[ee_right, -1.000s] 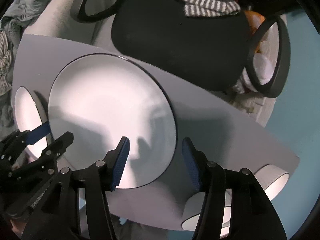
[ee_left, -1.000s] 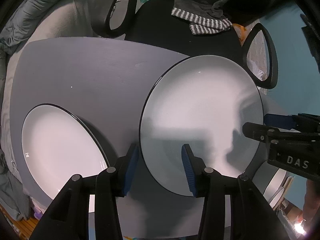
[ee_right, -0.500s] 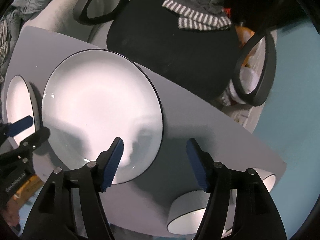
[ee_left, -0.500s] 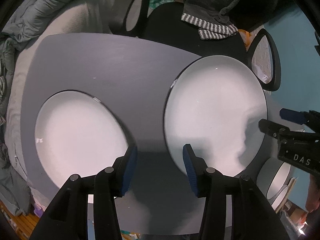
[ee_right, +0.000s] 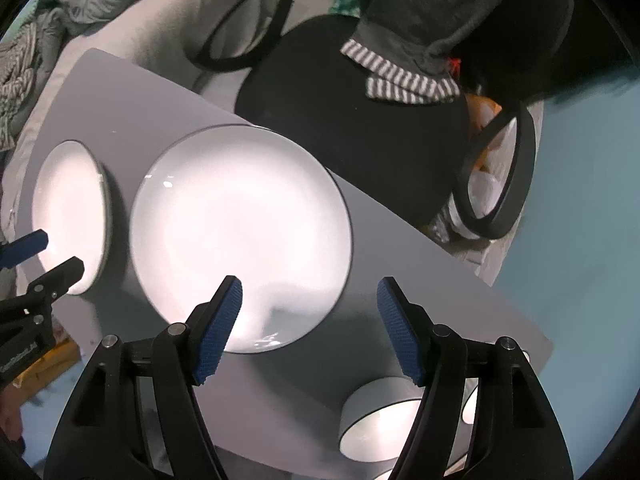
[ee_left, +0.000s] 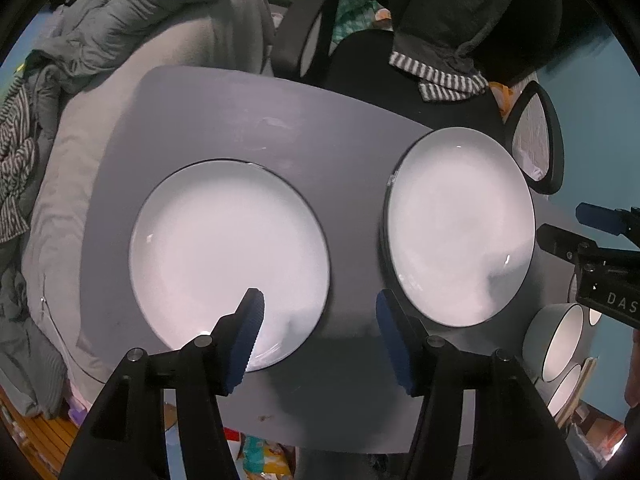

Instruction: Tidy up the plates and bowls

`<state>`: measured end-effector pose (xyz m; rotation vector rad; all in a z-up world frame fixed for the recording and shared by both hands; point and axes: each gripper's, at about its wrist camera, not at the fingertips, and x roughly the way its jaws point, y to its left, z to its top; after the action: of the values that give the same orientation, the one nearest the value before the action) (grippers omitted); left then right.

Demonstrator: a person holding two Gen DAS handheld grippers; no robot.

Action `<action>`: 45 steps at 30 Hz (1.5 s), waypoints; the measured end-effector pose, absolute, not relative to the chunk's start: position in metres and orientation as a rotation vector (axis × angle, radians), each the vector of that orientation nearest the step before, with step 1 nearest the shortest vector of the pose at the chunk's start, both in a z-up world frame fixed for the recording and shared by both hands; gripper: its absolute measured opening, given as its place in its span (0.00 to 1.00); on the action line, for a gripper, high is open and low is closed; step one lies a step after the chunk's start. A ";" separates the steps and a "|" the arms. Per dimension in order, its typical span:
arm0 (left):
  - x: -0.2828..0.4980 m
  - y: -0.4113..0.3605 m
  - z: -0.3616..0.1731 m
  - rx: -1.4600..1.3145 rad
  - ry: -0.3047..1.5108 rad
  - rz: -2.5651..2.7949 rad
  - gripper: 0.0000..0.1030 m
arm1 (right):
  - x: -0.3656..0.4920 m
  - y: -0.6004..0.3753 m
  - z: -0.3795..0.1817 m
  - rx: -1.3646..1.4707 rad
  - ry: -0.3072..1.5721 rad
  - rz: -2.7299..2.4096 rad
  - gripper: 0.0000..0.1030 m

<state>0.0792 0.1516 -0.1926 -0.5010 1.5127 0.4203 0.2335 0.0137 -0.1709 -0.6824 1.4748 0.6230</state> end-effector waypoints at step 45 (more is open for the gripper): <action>-0.031 0.282 -0.229 -0.711 1.517 0.555 0.60 | 0.161 0.170 -0.191 -0.699 1.480 0.845 0.68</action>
<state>-0.0312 0.2825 -0.2286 -0.7109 1.5166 0.5549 0.1609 0.1700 -0.1914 -0.6987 1.4805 0.8446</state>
